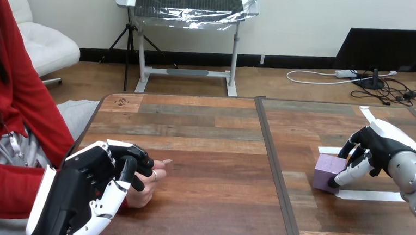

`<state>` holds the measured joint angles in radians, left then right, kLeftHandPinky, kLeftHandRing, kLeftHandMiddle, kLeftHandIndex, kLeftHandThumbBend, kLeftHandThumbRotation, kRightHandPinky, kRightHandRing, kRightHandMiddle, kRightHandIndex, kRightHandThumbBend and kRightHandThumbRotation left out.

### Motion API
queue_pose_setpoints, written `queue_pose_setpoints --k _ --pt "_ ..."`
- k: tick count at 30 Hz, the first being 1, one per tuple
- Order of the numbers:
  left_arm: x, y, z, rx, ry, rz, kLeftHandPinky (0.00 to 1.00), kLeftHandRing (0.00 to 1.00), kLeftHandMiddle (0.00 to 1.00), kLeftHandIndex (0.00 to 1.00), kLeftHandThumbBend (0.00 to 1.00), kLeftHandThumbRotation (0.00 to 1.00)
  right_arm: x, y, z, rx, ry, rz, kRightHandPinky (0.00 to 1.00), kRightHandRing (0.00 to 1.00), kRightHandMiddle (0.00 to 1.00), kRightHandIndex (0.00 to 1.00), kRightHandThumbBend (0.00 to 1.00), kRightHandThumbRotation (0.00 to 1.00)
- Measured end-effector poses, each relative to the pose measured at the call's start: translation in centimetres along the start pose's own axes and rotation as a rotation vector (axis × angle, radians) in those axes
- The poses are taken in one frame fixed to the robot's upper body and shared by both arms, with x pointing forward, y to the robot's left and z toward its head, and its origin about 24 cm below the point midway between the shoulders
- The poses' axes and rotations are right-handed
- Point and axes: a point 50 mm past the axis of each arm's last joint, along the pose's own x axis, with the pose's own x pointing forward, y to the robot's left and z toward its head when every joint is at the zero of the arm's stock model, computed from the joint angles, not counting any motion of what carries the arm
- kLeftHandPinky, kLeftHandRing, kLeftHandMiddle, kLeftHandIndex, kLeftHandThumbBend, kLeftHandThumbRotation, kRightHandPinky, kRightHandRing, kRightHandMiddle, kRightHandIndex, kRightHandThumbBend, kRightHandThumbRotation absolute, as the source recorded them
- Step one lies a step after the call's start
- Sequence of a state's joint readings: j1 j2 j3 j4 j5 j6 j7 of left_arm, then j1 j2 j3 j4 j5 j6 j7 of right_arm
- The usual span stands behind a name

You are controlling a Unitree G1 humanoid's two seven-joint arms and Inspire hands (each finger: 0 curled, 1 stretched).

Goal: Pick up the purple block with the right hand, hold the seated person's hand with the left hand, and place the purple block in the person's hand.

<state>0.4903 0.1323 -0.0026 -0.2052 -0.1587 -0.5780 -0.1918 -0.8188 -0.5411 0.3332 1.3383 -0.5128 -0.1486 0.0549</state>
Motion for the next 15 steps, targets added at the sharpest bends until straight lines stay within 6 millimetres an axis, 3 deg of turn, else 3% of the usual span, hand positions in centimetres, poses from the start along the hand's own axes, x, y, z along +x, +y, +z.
queue_pose_setpoints --k 15 --pt "-0.02 0.00 0.00 0.002 0.000 0.000 0.42 0.56 0.57 0.52 0.24 0.46 0.09 0.43 0.00 -0.003 0.034 0.017 0.63 0.69 0.67 0.59 0.85 0.00"
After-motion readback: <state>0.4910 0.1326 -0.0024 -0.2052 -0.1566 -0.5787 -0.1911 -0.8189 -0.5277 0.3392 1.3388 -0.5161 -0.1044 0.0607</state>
